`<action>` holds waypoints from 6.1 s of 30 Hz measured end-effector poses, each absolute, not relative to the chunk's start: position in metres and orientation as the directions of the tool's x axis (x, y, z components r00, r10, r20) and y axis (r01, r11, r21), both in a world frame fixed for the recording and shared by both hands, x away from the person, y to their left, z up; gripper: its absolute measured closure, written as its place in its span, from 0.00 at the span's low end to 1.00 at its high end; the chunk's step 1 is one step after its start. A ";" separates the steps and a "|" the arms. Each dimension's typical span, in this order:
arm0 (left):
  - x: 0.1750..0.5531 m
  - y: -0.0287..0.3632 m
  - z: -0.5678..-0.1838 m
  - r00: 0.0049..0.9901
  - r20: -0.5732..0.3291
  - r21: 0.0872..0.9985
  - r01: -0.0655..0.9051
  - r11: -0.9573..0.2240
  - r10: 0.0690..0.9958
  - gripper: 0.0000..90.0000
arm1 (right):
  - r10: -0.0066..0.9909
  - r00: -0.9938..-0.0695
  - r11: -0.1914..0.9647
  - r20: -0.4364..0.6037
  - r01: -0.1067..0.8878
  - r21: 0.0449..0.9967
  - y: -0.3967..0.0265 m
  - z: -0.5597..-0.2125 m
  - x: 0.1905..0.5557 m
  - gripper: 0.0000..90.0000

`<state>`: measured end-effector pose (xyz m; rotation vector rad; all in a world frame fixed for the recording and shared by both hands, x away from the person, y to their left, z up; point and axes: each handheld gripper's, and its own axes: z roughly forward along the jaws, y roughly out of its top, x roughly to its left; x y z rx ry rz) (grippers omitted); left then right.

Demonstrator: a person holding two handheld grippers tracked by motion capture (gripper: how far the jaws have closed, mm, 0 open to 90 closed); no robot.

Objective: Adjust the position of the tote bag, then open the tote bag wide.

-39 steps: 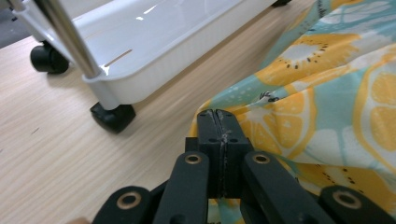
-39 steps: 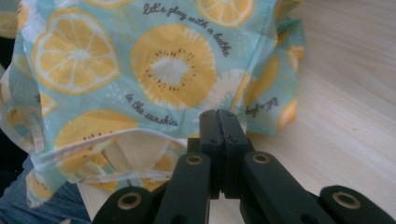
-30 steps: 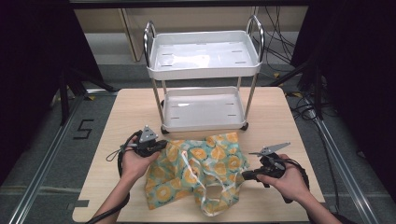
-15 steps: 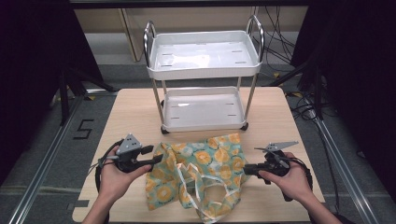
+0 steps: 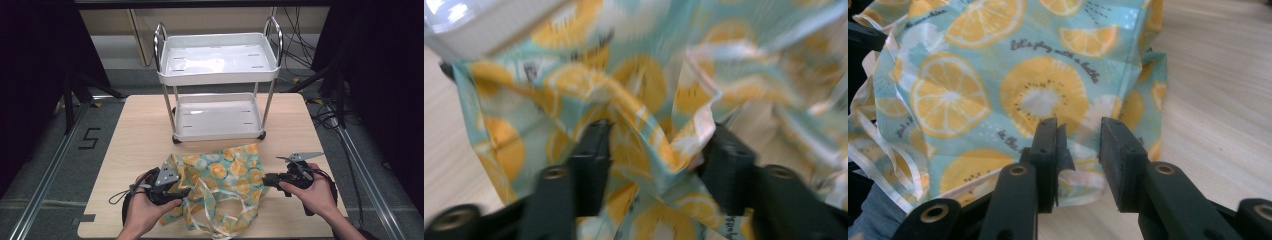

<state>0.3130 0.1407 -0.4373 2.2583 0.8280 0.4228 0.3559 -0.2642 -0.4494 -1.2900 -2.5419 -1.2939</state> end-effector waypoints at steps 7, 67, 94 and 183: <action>0.316 0.144 -0.450 0.744 0.110 0.668 0.436 -0.603 0.659 0.89 | 0.662 -0.649 0.302 0.375 0.689 0.659 -0.263 -0.453 0.356 0.77; 0.304 0.135 -0.407 0.838 0.160 0.689 0.284 -0.667 0.521 0.44 | 0.415 -0.891 0.505 0.185 0.395 0.768 -0.239 -0.418 0.337 0.76; 0.311 0.105 -0.415 0.940 0.208 0.555 0.114 -0.824 0.270 0.25 | 0.410 -0.886 0.526 0.214 0.422 0.738 -0.230 -0.430 0.340 0.73; 0.301 0.100 -0.405 0.943 0.188 0.658 0.087 -0.748 0.275 0.71 | 0.130 -0.991 0.788 -0.028 0.086 0.609 -0.210 -0.444 0.325 0.51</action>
